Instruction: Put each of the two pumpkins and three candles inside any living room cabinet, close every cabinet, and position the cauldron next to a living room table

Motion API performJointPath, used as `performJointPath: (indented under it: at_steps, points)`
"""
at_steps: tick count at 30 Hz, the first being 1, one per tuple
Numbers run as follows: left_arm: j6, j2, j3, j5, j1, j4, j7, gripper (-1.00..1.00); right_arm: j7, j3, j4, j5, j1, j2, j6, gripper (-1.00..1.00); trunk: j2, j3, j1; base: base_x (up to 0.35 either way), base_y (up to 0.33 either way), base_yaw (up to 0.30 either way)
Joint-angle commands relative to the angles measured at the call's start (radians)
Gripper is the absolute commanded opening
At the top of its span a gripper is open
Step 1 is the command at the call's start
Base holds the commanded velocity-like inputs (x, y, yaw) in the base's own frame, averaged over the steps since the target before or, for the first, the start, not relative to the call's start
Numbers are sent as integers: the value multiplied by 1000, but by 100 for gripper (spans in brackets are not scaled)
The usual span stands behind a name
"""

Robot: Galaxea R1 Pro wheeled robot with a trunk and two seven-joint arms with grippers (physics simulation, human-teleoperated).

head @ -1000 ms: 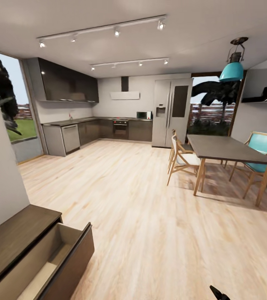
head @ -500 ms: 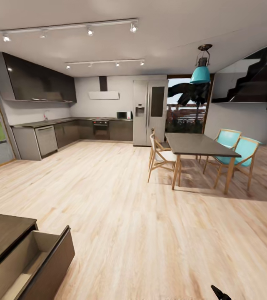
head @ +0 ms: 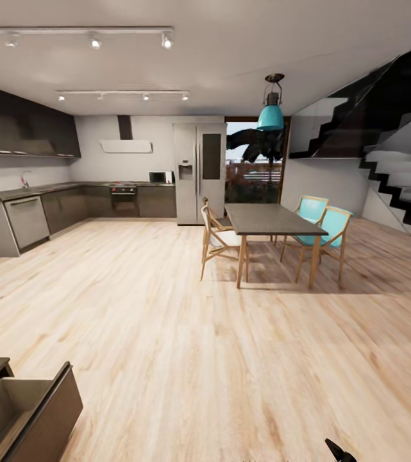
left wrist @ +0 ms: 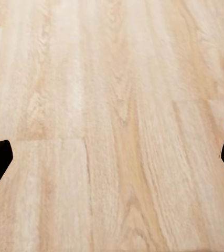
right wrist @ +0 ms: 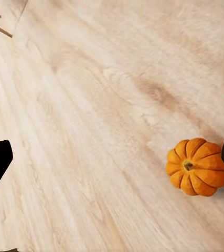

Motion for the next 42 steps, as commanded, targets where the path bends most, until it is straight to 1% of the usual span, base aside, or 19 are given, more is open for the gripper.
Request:
performJointPath:
  at_steps: [1,7,11,18,25,42]
  points:
    - [-2,0,0,2,0,-1,-3,100,4,3,2,-8,-1,0,1,100,0,-1,0,0,-1,-282]
    - [-2,0,-1,3,0,-1,-3,100,1,3,2,-8,-1,-1,1,100,0,-1,0,0,0,-279]
    - [-2,0,-1,4,0,-1,-3,100,-23,2,2,-8,-1,-1,1,100,0,-1,0,0,0,-278]
    - [-1,0,-1,4,0,-1,-3,100,-36,1,2,-8,-1,0,1,100,0,-1,0,0,0,-260]
    - [0,0,0,3,-1,-1,-3,100,-38,1,2,-8,-1,0,1,100,0,-1,0,0,0,-105]
    - [8,0,2,0,-1,-1,-3,100,-38,1,-3,-9,-1,1,1,100,119,52,-65,0,0,-4]
